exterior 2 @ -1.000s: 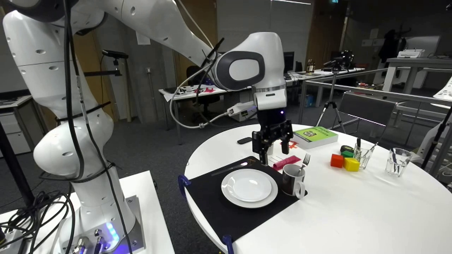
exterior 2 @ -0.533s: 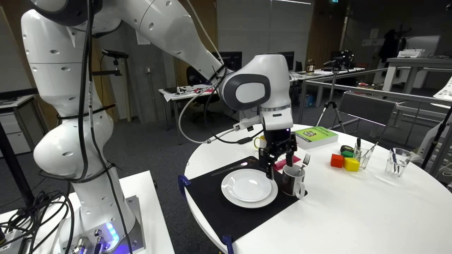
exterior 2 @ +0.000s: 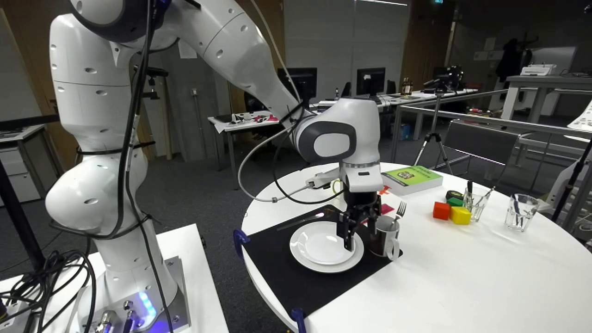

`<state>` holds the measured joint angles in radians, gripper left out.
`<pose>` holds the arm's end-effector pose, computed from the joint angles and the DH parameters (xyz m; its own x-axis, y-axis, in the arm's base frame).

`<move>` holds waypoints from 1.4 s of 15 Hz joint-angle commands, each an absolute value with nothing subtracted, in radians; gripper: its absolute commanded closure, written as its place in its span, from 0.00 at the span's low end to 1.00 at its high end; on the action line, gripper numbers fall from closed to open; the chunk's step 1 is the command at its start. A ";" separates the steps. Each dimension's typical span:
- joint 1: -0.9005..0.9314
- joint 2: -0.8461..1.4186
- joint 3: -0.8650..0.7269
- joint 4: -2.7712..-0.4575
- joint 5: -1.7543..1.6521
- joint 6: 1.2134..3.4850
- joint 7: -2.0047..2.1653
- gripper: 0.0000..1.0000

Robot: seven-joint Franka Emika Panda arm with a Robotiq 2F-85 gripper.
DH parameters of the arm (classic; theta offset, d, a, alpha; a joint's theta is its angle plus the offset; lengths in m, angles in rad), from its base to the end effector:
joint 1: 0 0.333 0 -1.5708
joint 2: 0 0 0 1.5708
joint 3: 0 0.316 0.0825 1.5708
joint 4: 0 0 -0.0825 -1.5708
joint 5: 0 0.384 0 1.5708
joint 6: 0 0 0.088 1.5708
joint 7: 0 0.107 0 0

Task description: Move the plate slightly to the left

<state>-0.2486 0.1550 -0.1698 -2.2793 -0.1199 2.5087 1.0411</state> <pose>0.4922 -0.2178 0.2952 0.2047 -0.9708 0.1250 -0.9782 -0.2073 -0.0081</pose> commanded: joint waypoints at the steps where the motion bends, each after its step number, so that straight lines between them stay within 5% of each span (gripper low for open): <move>1: -0.231 0.199 -0.193 -2.236 -0.015 2.501 0.980 0.00; 21: -0.079 0.376 -0.295 -2.246 -0.100 2.774 1.131 0.00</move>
